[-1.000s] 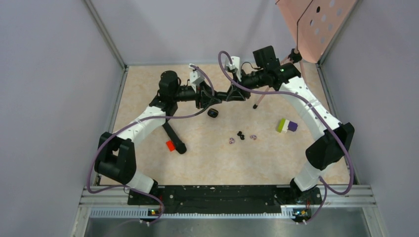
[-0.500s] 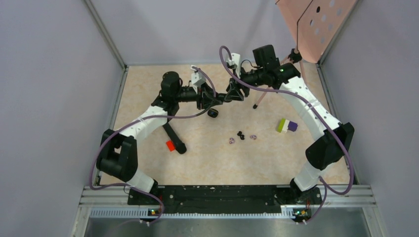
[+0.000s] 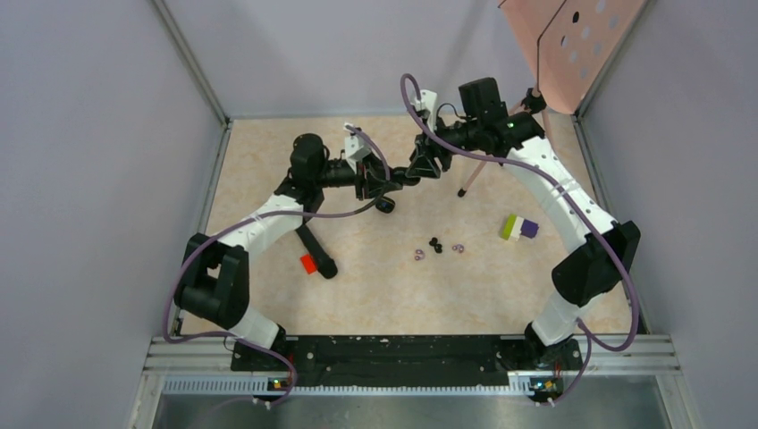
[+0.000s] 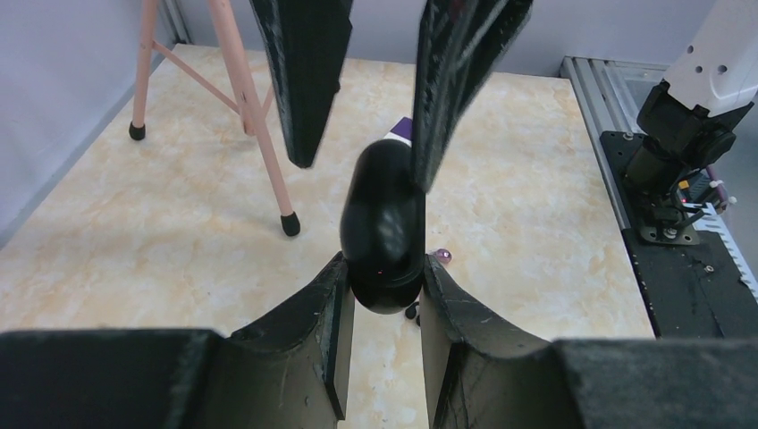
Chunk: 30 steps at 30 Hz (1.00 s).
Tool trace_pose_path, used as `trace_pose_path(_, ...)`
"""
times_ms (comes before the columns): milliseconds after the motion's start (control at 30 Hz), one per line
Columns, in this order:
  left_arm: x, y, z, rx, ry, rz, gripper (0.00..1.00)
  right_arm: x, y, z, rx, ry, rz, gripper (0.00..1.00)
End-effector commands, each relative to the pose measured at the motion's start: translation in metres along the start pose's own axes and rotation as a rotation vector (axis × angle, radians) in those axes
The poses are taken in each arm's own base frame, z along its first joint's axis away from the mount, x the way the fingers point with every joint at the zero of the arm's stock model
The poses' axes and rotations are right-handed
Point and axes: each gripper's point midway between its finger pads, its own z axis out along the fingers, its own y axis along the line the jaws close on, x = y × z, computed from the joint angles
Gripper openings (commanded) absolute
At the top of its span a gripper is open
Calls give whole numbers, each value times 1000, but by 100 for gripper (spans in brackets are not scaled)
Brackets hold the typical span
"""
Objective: Insert the wireless bluetooth earbuds into the charging case
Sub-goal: Open the charging case, then pick up the earbud from the center of the board.
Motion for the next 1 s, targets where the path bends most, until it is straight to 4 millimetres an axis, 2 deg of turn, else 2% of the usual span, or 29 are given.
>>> trace_pose_path(0, -13, -13, 1, 56, -36, 70, 0, -31, -26, -11, 95, -75, -75, 45)
trace_pose_path(300, -11, -9, 2, 29, -47, 24, 0, -37, -27, -14, 99, -89, -73, 45)
trace_pose_path(400, -10, -7, 2, 10, -49, -11, 0, -53, -24, -24, 117, -123, -80, 45)
trace_pose_path(567, -9, -2, -1, -34, -63, -107, 0, -91, -24, -50, 165, -202, -69, 46)
trace_pose_path(633, -9, 2, -3, -58, -73, -134, 0, -94, -23, -59, 179, -208, -62, 46)
trace_pose_path(700, -10, 4, -6, -84, -82, -155, 0, -80, -23, -60, 193, -174, -48, 46)
trace_pose_path(767, -13, 7, -12, -110, -92, -164, 0, -55, -25, -60, 214, -117, -31, 45)
trace_pose_path(867, -15, 10, -24, -143, -101, -187, 0, -1, -26, -58, 232, -5, -3, 42)
trace_pose_path(967, -13, 16, -39, -196, -109, -227, 0, 56, -18, -51, 207, 113, -18, 41)
